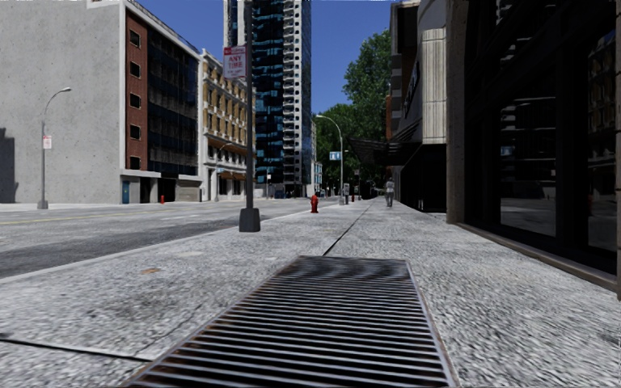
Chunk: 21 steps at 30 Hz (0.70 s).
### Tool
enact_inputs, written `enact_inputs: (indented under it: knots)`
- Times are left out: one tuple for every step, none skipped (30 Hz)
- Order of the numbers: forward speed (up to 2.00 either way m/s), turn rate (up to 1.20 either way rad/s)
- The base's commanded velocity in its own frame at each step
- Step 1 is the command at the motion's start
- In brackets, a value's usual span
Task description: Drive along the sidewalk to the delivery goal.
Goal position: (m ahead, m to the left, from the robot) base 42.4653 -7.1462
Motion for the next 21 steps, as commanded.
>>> enact_inputs:
  knots:
    - [2.0, 0.0]
    - [2.0, 0.0]
    - [2.0, 0.0]
    - [2.0, 0.0]
    - [2.0, 0.0]
    - [2.0, 0.0]
    - [2.0, 0.0]
    - [2.0, 0.0]
    - [2.0, -0.02]
    - [2.0, -0.09]
    - [2.0, -0.13]
    - [2.0, -0.13]
    - [2.0, -0.24]
    - [2.0, -0.41]
    - [2.0, -0.56]
    - [2.0, -0.78]
    - [2.0, -0.9]
    - [2.0, -0.92]
    - [2.0, -0.41]
    - [2.0, -0.05]
    - [2.0, -0.02]
